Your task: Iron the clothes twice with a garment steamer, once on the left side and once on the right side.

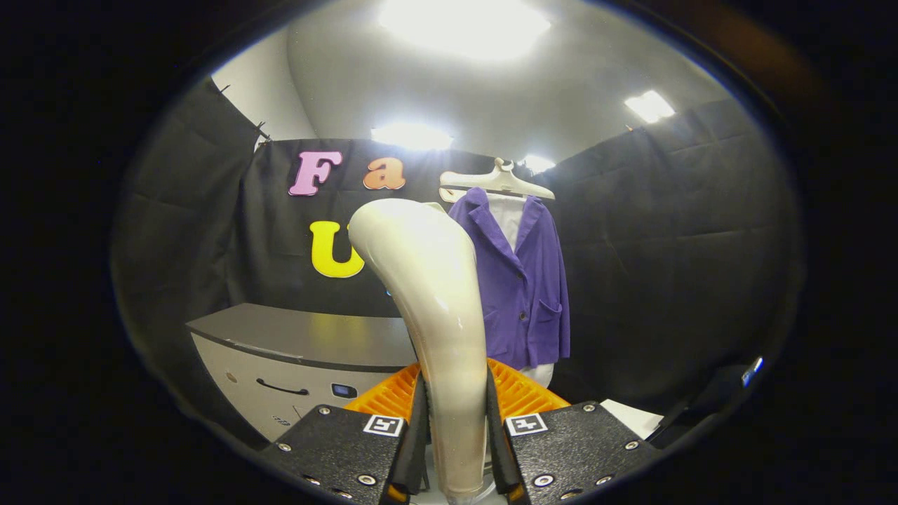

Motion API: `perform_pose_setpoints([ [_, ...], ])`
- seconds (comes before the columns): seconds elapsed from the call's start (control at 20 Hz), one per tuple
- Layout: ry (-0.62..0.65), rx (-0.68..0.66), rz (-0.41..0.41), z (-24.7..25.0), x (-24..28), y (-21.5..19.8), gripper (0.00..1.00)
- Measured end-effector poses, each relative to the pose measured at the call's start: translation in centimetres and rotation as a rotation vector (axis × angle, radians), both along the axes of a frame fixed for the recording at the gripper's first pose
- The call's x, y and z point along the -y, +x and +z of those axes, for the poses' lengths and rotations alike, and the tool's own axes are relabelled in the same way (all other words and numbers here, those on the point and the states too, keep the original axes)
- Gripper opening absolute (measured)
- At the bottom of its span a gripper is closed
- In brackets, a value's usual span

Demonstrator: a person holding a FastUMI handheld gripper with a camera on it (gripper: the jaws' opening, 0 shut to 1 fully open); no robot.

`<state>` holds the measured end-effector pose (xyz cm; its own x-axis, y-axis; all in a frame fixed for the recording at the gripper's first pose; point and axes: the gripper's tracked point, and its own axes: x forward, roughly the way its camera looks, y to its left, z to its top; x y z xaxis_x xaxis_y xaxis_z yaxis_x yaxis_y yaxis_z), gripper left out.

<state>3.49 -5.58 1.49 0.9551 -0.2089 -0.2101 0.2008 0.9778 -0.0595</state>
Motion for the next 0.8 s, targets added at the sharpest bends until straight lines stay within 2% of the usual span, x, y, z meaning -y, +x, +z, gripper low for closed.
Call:
perform_pose_setpoints([
  [0.2, -0.004, -0.001, 0.022, 0.0, -2.0, 0.2, 0.38],
  [0.8, -0.018, 0.016, 0.027, 0.1, -3.8, 0.1, 0.38],
])
